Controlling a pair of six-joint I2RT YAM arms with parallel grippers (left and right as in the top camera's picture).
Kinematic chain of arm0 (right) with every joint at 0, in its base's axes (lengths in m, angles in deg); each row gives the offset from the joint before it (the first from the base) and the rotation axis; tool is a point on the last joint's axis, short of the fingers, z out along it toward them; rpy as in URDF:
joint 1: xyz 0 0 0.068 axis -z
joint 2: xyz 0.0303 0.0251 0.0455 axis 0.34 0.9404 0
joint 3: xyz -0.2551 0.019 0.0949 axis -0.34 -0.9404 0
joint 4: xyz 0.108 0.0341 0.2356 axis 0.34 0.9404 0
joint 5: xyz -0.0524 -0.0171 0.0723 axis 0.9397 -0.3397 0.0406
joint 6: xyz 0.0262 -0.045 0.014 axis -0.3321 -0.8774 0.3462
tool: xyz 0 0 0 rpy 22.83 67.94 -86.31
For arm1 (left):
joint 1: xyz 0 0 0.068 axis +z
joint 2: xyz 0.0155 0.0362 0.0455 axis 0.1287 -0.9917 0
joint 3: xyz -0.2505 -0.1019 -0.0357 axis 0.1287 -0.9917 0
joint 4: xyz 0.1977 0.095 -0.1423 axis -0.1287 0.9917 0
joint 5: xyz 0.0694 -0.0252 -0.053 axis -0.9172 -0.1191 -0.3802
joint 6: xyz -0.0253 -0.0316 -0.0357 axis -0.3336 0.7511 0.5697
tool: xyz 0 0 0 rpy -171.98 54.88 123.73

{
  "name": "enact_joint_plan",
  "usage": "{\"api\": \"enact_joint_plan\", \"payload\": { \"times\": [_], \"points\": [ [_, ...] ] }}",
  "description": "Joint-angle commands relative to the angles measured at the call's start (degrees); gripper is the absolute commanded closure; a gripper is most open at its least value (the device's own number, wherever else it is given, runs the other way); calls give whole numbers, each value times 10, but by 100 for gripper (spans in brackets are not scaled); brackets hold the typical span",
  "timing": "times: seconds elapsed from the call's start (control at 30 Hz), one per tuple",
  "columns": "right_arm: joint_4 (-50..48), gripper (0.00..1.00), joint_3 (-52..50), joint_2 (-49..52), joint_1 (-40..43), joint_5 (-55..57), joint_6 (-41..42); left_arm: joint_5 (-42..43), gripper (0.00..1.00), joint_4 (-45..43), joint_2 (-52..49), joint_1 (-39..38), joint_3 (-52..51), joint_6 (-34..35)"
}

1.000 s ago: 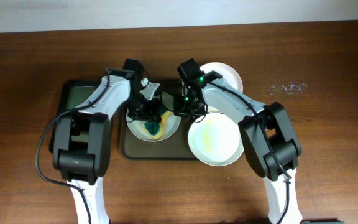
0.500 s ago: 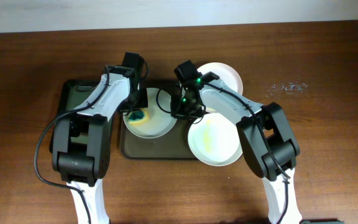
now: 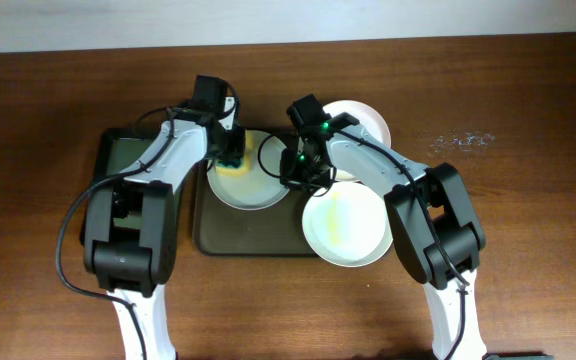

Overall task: Clean dirty plates on tray and stack at the side
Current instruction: 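Scrub the left plate with the sponge while right gripper holds its rim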

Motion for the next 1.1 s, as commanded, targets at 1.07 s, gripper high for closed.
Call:
{"api": "enact_joint_plan", "payload": {
  "times": [1.07],
  "points": [
    [27, 96, -16, 22, -4, -12, -24, 239, 100, 161, -15, -62, 2, -106]
  ]
}}
